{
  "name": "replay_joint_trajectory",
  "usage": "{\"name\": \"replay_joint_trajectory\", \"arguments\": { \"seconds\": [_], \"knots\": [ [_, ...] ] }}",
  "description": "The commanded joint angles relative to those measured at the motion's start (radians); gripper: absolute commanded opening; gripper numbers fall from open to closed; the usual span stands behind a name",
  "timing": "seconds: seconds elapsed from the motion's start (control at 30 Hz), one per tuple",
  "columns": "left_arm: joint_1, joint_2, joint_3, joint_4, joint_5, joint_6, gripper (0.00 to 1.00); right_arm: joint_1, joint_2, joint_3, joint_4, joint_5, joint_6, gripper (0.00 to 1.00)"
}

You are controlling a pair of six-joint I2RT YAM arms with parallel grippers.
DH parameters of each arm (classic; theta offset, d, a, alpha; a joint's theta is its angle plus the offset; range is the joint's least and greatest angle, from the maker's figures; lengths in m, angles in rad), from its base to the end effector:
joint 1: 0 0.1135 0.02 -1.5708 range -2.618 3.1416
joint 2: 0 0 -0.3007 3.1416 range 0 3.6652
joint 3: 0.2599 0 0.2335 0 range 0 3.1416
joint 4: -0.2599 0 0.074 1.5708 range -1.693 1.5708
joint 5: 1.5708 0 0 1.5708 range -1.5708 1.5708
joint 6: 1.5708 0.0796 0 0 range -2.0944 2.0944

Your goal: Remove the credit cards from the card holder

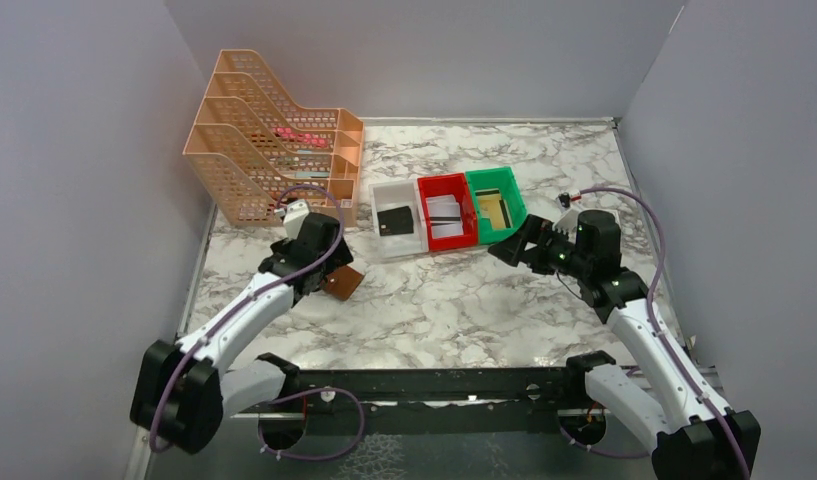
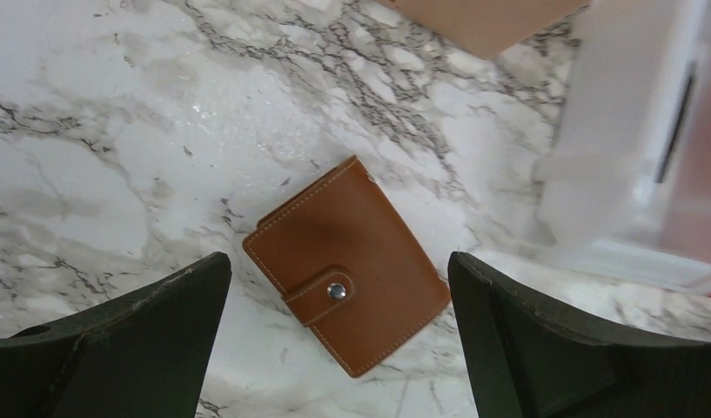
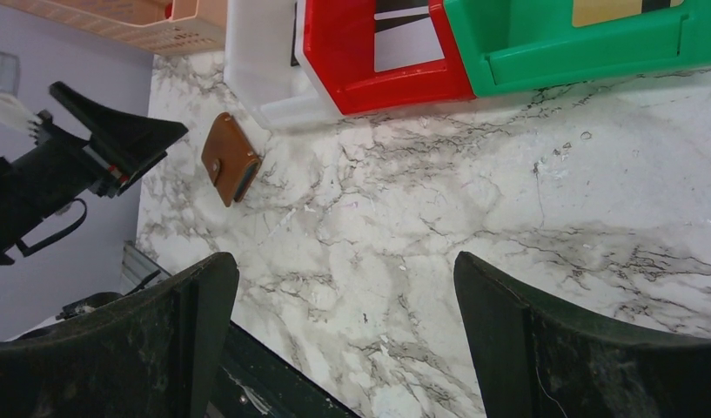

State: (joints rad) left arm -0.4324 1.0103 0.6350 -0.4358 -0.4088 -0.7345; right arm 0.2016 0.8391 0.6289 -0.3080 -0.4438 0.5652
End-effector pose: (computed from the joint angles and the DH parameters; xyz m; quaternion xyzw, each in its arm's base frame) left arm 0.1888 -0.0523 0.2347 -0.2112 0.8877 -0.0427 0.4069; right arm 0.1686 0.0693 0.2766 0.0438 0.8496 0.3598 0.3833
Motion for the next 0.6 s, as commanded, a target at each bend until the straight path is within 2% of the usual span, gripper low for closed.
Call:
{"name": "replay_joint_trajectory", "arguments": {
  "seconds": [0.0, 0.17, 0.4, 0.57],
  "knots": [
    [0.031, 0.164, 0.052, 0.01, -0.102, 0.089, 0.99, 0.001, -0.002, -0.009, 0.009, -0.021, -0.006, 0.99],
    [0.118, 0.222, -0.008, 0.169, 0.023, 0.105, 0.99, 0.0, 0.017, -0.003, -0.012, -0.005, -0.022, 0.99],
    [0.133, 0.282, -0.05, 0.206, 0.085, 0.111, 0.96, 0.001, 0.035, -0.025, 0.022, -0.008, -0.021, 0.99],
    [0.133, 0.311, -0.091, 0.268, 0.226, 0.122, 0.84, 0.001, 0.056, -0.032, 0.031, -0.034, -0.014, 0.99]
  ]
}}
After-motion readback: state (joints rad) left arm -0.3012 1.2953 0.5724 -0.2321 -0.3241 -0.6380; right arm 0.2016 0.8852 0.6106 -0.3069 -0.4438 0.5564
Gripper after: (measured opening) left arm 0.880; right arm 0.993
